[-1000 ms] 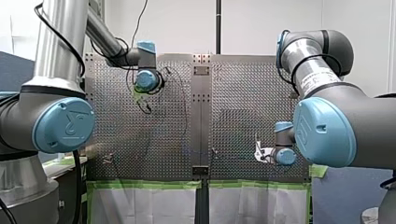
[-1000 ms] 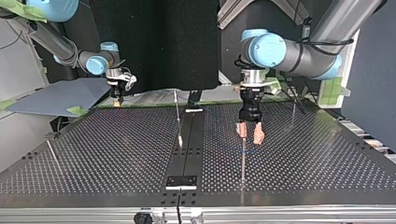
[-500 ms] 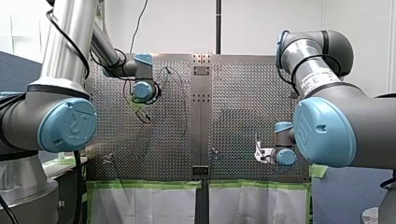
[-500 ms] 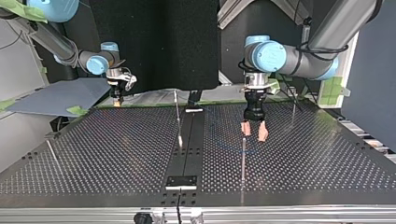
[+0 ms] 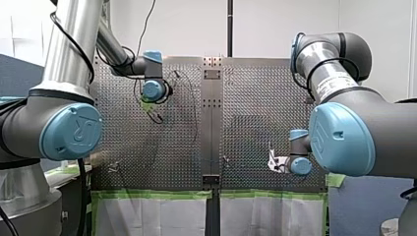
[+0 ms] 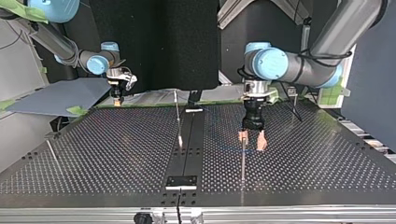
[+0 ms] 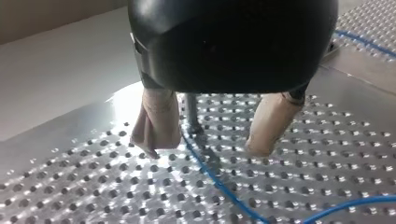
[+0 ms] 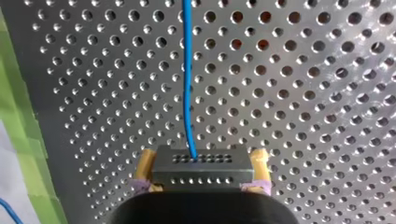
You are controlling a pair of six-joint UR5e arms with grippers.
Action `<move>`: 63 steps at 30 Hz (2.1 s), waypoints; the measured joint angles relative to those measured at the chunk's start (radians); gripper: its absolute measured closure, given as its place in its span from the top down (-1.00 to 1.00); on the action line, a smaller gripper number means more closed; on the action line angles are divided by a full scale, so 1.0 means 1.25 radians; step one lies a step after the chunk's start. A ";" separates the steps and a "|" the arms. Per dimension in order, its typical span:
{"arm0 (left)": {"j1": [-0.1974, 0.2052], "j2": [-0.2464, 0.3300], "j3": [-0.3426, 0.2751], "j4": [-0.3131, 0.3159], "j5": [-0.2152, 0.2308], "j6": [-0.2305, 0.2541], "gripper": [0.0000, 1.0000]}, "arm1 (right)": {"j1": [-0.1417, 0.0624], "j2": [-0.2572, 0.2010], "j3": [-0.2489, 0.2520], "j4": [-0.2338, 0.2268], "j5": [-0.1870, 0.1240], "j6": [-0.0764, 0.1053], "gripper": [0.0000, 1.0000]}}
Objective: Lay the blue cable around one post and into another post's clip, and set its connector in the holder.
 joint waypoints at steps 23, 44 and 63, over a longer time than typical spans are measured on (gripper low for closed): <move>0.033 -0.076 0.056 -0.018 -0.015 0.001 1.00 | 0.004 -0.004 0.000 0.015 0.016 -0.040 -1.00; 0.047 -0.076 0.057 -0.014 0.012 -0.003 1.00 | 0.011 -0.136 0.073 0.056 0.022 -0.011 -1.00; 0.046 -0.076 0.057 -0.012 0.017 -0.025 1.00 | 0.012 -0.266 0.025 0.081 0.039 0.119 -1.00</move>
